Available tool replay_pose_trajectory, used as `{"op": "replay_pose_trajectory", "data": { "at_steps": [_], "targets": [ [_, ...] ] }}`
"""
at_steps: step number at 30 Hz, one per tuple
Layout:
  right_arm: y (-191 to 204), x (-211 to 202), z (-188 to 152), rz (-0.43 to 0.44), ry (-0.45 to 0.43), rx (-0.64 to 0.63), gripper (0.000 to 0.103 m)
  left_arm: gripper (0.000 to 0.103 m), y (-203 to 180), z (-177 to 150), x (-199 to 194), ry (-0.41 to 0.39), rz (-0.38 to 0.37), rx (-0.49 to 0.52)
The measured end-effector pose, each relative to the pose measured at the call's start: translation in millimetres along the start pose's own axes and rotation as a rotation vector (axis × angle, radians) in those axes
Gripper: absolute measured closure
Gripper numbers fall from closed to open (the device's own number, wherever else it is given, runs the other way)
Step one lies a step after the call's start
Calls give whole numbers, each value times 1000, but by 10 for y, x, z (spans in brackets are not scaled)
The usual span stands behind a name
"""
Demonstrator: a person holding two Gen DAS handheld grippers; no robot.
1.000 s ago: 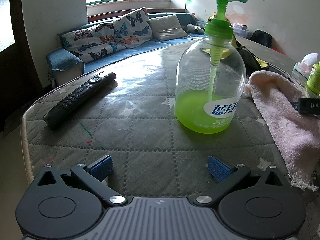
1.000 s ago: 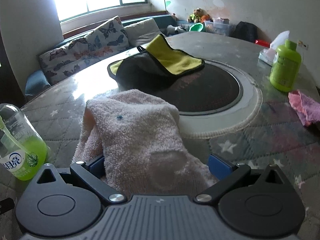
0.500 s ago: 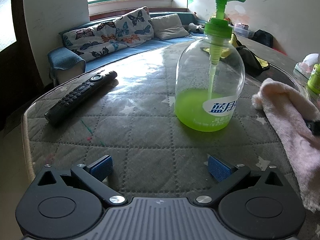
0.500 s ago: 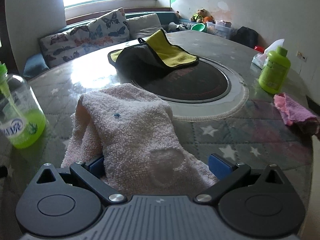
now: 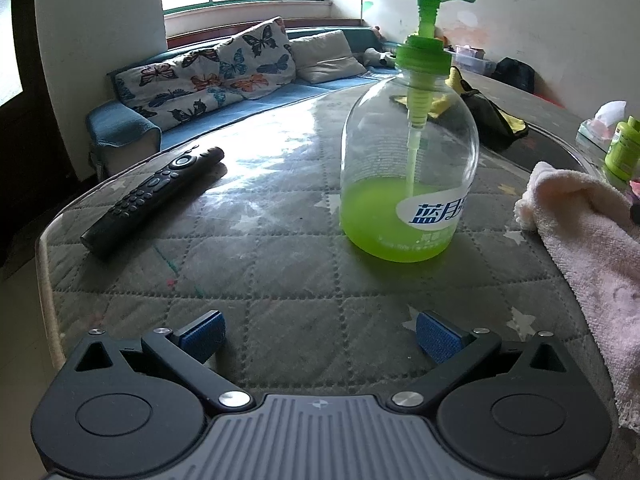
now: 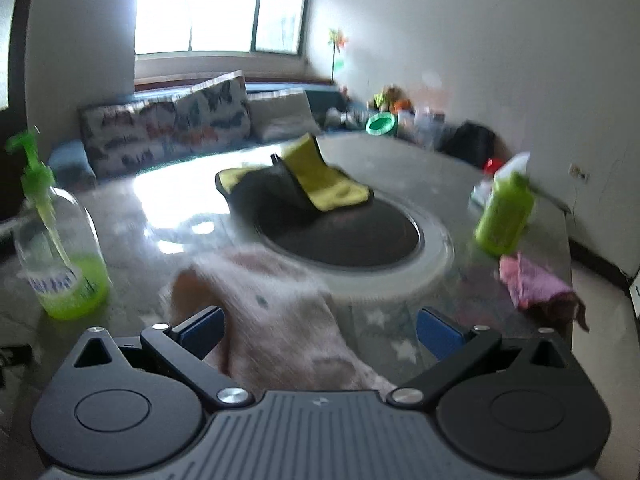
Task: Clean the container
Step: 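Hold the pink towel raised in the right tool beside the soap bottle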
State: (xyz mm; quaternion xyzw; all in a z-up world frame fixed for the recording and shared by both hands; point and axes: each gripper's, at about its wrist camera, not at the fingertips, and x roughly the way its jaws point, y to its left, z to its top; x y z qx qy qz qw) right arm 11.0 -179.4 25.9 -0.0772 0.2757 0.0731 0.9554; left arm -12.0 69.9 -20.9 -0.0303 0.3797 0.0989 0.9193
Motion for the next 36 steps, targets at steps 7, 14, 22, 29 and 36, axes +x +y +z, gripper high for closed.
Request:
{"op": "replay_pose_trajectory", "data": {
  "at_steps": [7, 14, 22, 29, 36],
  "targets": [
    [201, 164, 29, 102, 20, -26, 0, 0, -6, -14, 0, -9, 4, -4],
    [312, 510, -118, 81, 111, -62, 0, 0, -2, -7, 12, -13, -2, 1],
    [121, 687, -192, 93, 156, 24, 0, 0, -16, -12, 22, -33, 6, -6],
    [31, 737, -242, 114, 146, 53, 0, 0, -23, -8, 32, -36, 10, -12],
    [23, 719, -288, 116, 126, 56, 0, 0, -25, -3, 27, -32, 10, -14]
  ]
}}
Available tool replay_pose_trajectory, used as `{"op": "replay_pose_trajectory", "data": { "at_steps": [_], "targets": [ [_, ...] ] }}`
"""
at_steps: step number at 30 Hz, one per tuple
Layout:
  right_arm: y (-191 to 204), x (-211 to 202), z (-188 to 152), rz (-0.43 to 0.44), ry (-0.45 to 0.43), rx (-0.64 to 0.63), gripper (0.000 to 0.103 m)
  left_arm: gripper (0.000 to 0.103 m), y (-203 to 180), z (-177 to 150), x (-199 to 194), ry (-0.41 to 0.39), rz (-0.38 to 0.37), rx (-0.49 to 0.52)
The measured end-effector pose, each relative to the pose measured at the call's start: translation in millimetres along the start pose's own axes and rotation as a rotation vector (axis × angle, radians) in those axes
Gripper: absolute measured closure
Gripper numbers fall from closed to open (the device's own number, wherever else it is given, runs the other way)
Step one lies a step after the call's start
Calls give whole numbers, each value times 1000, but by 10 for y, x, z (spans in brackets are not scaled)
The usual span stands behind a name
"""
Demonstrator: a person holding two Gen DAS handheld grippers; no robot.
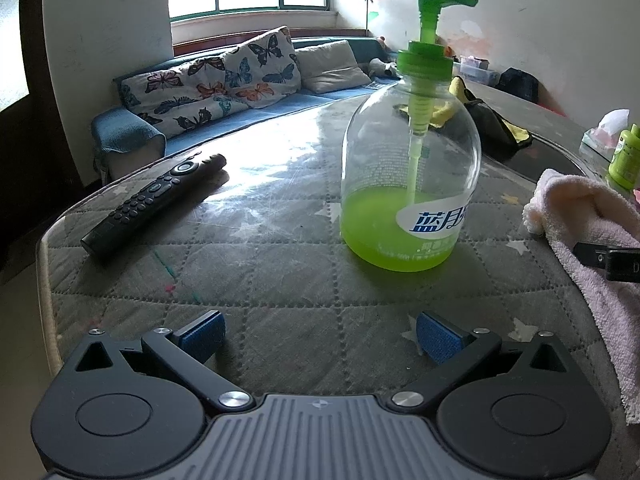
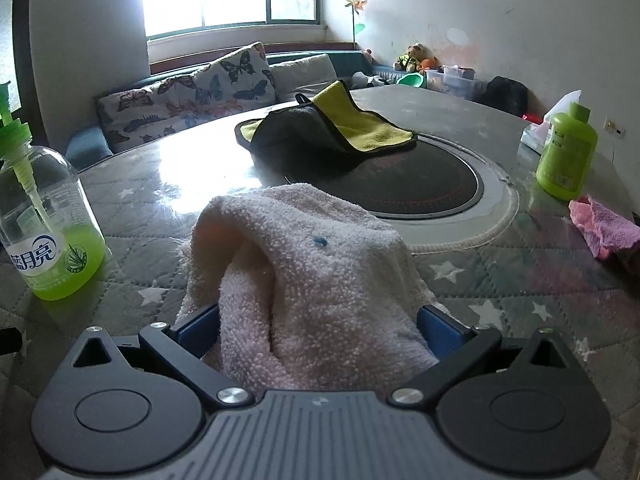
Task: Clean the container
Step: 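Hold the pink towel raised in the right tool beside the soap bottle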
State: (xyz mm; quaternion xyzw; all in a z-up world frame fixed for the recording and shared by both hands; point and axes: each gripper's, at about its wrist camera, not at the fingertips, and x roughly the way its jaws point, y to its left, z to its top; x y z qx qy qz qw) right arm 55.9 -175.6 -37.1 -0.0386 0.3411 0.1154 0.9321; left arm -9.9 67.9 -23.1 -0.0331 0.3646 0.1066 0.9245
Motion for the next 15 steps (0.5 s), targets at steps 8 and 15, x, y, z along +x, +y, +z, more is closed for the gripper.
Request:
{"op": "replay_pose_trajectory", "data": {
  "at_steps": [8, 15],
  "targets": [
    [-19, 11, 6, 6, -4, 6, 0, 0, 3, -5, 4, -7, 0, 0],
    [-27, 6, 4, 12, -6, 13, 0, 0, 6, -37, -2, -25, 1, -2]
  ]
}}
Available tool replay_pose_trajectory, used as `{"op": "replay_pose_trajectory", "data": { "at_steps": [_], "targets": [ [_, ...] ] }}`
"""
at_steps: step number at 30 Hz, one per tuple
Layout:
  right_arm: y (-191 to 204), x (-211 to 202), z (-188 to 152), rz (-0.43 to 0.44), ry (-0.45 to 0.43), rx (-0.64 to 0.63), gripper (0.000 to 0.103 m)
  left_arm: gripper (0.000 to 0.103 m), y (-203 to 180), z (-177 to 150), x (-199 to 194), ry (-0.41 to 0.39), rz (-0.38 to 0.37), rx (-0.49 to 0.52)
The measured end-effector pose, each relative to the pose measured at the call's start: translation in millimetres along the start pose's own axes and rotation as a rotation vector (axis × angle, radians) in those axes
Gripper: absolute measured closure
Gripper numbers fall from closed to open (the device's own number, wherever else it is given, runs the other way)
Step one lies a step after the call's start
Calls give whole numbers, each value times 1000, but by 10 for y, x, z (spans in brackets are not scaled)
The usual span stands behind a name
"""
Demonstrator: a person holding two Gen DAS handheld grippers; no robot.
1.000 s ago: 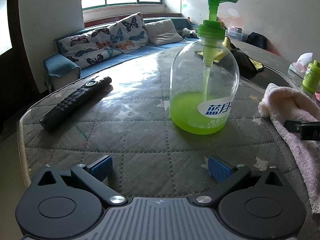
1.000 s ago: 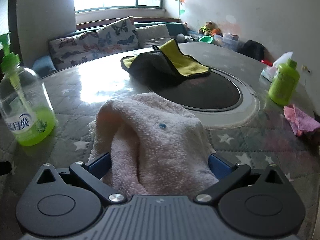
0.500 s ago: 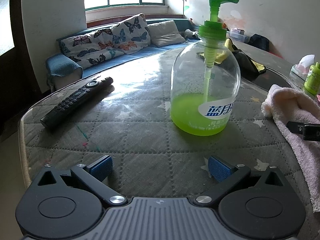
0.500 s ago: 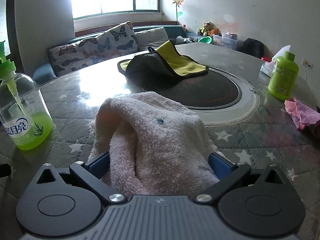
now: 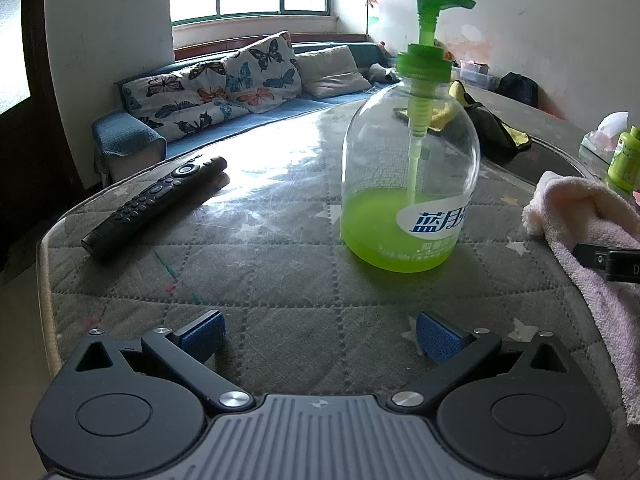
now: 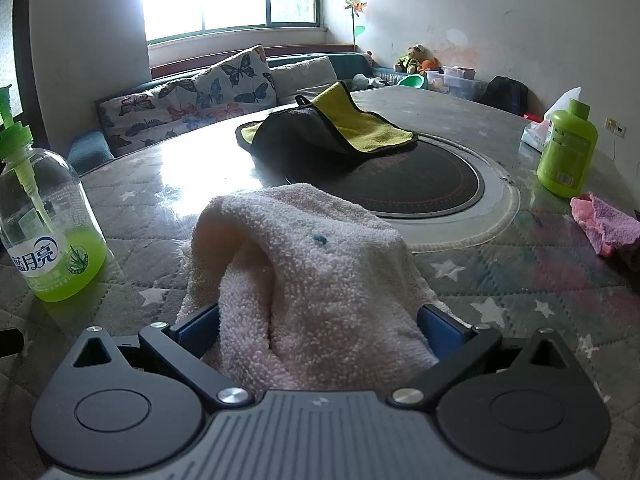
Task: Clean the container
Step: 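Hold the pink towel raised in the right tool beside the soap bottle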
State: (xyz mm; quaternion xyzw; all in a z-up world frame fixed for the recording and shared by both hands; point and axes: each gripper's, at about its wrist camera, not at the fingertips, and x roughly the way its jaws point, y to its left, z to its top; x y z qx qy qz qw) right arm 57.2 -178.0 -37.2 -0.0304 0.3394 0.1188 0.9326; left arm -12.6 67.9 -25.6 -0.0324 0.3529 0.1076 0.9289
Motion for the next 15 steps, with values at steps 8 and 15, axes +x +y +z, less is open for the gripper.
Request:
{"op": "replay_pose_trajectory", "data": {
  "at_steps": [8, 15],
  "targets": [
    [-1, -11, -7, 2, 0, 3, 0, 0, -10, -23, -13, -11, 4, -2],
    [4, -13, -11, 1, -1, 3, 0, 0, -13, -52, -30, -24, 4, -4]
  ]
}}
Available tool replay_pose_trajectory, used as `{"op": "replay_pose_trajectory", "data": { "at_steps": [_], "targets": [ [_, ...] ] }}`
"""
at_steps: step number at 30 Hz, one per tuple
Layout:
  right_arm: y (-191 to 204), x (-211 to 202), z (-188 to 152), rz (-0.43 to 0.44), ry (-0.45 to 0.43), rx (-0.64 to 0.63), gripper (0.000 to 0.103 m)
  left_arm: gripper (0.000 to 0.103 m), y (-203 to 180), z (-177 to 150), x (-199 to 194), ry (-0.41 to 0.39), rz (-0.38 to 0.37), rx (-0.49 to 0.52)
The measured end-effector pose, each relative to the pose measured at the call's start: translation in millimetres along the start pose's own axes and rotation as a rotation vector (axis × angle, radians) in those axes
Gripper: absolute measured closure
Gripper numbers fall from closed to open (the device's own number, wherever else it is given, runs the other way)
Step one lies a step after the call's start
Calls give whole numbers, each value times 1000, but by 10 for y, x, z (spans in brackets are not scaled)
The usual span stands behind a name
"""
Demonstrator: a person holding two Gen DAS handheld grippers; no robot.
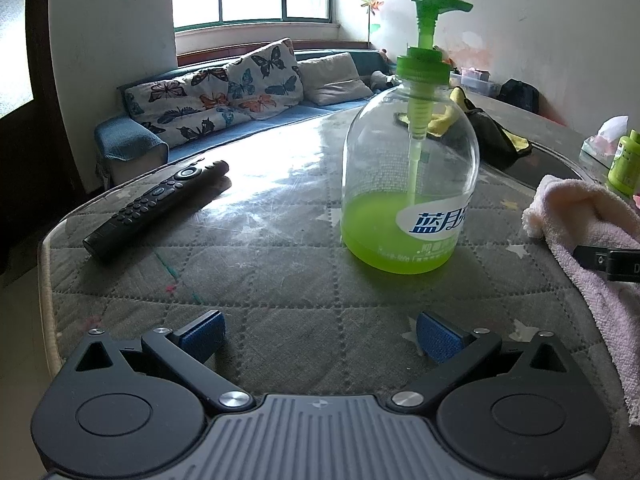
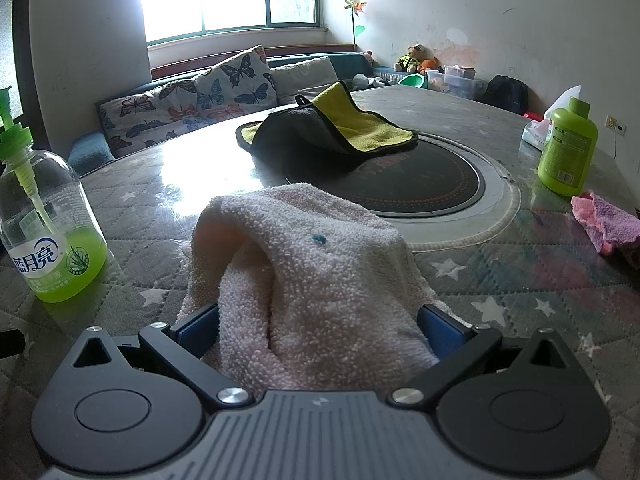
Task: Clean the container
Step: 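Hold the pink towel raised in the right tool beside the soap bottle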
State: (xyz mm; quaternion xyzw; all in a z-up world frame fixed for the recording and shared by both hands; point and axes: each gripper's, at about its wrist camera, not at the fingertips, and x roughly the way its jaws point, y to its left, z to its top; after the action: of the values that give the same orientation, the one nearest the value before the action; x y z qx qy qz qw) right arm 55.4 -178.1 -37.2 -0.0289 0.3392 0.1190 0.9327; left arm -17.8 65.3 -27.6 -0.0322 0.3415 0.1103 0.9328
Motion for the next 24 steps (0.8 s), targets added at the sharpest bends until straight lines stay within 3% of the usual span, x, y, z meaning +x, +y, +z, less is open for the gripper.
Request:
{"op": "replay_pose_trajectory", "data": {
  "at_steps": [24],
  "targets": [
    [15, 2, 2, 0, 0, 1, 0, 0, 15, -9, 8, -5, 0, 0]
  ]
}}
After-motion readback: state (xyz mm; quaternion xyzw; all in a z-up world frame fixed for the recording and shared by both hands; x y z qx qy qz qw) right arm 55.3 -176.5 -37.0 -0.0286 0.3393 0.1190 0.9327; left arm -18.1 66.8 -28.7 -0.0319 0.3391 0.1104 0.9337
